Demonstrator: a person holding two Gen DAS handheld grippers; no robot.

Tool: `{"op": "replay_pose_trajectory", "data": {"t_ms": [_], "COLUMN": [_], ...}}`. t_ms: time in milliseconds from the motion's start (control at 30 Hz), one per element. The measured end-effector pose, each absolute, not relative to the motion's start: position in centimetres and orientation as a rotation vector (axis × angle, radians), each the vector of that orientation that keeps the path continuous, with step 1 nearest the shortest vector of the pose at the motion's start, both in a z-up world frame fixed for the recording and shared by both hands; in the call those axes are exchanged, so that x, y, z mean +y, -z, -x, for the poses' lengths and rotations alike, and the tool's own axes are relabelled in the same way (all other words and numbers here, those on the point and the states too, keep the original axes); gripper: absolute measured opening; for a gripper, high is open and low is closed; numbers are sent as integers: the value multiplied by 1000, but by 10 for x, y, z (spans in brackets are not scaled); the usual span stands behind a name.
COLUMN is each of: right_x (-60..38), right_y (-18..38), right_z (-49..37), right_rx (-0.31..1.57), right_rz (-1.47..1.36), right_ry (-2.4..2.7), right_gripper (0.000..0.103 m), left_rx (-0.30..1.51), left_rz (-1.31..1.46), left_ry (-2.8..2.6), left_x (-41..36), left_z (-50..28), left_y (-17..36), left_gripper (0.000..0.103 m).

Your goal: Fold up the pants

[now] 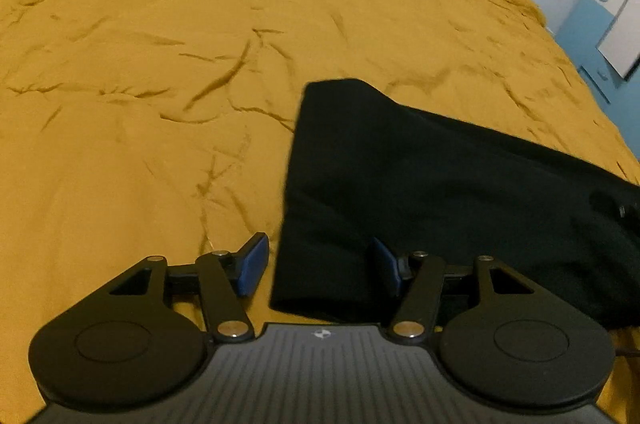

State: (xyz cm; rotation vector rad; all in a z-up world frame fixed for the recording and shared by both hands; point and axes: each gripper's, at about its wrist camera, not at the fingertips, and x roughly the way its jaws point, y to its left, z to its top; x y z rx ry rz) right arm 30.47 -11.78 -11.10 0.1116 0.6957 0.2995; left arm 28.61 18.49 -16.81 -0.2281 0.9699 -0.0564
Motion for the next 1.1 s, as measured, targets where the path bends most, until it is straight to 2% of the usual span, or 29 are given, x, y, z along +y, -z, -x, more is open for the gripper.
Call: {"op": "replay_pose_trajectory", "data": {"t_ms": [233,333,367,600,667,800,900,1100], "right_x": [-46,-10,0,63,68,24,-10,-64], "right_y": [117,116,116,138,147,122,111,151], "right_z": [-340,-360,-366,-415,-419,-411,-377,-327], "right_rx": [739,720,721,818,793,741,730,820], "right_rz": [-17,-11,0,136,272,67,-15,29], "right_ry": [-518,-689,-720,-832,-644,-619,-653,-568], "right_gripper": [19,29,30,28,18,17,27,28], "left_rx": [973,952,948,945,942,934,924,919], "left_rz": [290,357,387,417,407,427,442,437], "left_ry": [67,78,81,80,80,86,82,65], "left_x": [195,205,209,210,209,211,212,209], "left_z": [-277,-272,-271,-271,-270,-269,-268,-267], "left_y": [171,172,174,177,176,177,179,177], "left_gripper": [67,67,67,66,66,66,66,66]}}
